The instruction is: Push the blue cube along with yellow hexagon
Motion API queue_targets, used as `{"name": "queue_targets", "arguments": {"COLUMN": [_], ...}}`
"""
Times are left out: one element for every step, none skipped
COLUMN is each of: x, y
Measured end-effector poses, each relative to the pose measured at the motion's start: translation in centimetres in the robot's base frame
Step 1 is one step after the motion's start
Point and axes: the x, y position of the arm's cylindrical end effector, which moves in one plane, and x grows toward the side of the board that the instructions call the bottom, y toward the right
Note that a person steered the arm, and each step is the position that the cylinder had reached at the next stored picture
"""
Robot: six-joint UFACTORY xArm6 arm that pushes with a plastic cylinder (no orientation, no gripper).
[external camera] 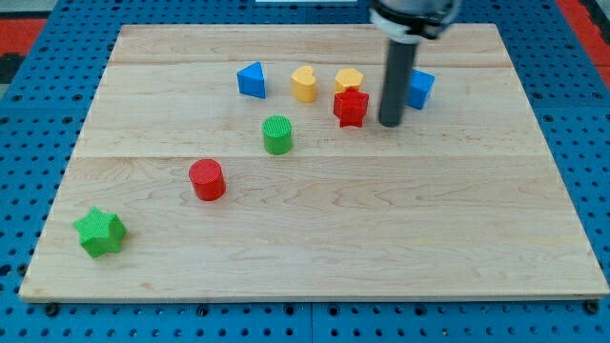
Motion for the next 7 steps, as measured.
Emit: {"name": "queue_targets", "arguments": {"x": [-1.6,-4.8,-8.7,-7.9,-5.5,-7.2,-8.0], "y": [6.6,3.2,-2.5,-3.9,-5.7,-11.4,-13.3]}}
